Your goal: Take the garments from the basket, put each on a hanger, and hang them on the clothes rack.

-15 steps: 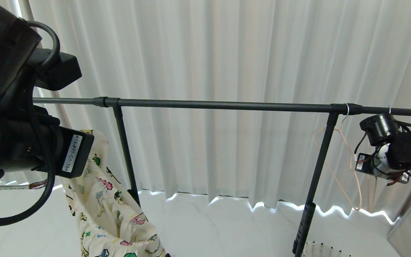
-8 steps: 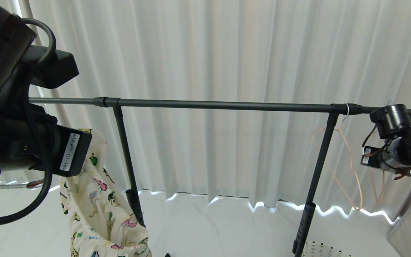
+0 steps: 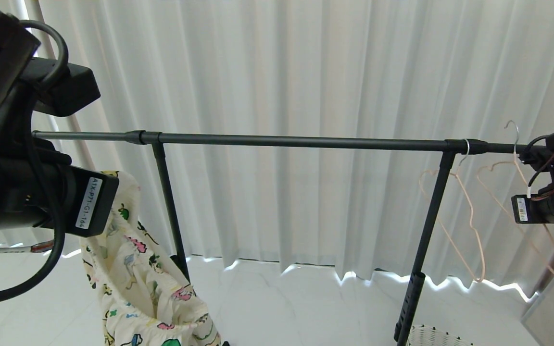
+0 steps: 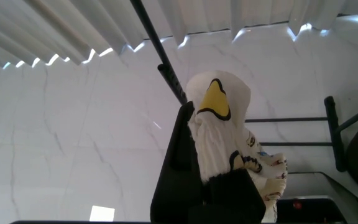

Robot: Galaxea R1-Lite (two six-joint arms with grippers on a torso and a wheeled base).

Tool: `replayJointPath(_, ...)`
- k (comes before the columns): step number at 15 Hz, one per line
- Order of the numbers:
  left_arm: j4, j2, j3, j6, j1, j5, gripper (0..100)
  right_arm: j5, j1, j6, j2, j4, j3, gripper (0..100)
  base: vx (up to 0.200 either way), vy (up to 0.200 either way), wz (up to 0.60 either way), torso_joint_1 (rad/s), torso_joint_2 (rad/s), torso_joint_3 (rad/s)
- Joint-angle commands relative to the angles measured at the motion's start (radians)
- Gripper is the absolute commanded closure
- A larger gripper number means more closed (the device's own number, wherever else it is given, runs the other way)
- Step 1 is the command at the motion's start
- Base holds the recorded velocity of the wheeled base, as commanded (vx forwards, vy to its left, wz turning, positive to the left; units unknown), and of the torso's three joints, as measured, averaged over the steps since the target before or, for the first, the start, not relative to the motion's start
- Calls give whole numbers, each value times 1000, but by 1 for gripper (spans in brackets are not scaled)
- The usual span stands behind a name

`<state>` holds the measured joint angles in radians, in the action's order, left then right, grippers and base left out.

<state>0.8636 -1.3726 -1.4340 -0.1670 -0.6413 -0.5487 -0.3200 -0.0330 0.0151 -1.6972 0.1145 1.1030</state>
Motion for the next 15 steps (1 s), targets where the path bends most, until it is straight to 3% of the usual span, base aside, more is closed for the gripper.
replayJointPath(1, 0, 1, 0, 0, 0, 0, 100, 10, -27, -17, 33, -2, -5, 100, 0, 0, 0, 0, 0, 0)
replayJointPath(7, 0, -2, 1, 1, 0, -19, 100, 55, -25, -12, 123, 7, -38, 100, 0, 0, 0, 0, 0, 0)
replayJointPath(9, 0, -5, 6, 1, -1, -63, 100, 67, -25, -17, 180, 5, -84, 100, 0, 0, 0, 0, 0, 0)
replayJointPath(12, 0, -3, 6, 1, 0, -68, 100, 91, -24, -11, 269, -13, -147, 100, 0, 0, 0, 0, 0, 0)
replayJointPath(15, 0, 1, 6, 1, 0, -68, 100, 139, -21, -17, 389, -68, -250, 100, -200, 0, 0, 4, 1, 2)
